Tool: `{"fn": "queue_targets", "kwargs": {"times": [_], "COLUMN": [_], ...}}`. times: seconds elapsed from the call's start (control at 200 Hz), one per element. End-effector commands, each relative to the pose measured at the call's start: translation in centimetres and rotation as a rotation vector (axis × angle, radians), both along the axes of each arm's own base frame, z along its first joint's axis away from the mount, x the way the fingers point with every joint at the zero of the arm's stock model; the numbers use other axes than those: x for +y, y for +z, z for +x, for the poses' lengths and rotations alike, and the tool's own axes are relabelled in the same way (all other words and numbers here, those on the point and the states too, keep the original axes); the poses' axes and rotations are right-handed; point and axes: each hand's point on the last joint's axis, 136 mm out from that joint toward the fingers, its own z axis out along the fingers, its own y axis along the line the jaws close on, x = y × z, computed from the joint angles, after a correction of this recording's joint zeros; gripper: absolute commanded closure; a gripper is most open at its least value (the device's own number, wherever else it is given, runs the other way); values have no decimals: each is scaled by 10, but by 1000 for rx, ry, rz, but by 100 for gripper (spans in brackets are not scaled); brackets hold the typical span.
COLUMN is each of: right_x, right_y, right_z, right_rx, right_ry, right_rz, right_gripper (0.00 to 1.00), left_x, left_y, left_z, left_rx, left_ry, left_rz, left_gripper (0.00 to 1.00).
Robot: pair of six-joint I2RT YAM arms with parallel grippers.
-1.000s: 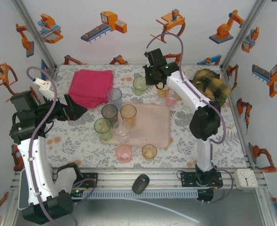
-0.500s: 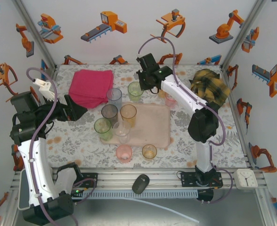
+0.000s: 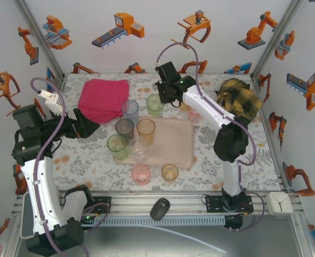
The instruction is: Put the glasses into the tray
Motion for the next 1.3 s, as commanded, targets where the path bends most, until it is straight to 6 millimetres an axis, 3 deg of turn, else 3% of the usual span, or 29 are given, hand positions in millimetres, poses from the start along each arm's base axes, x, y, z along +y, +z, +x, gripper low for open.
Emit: {"fn": "queue_targets", "kwargs": {"times": [0.0,1.297], "right_x": [-2,23], "right_y": [-8,-78], "right_z": [-3,8], "right_rx": [11,150], "right_ry": [5,22], "right_rz": [-33,-24], "right_gripper": [94,91], "left_x": [-3,-2], "left_y": [1,-7], "left_z": [-1,2], "left_rx": [-6,17], "left_ry": [-20,-26], "left_rz": [-23,-28], "left_gripper": [3,3]}}
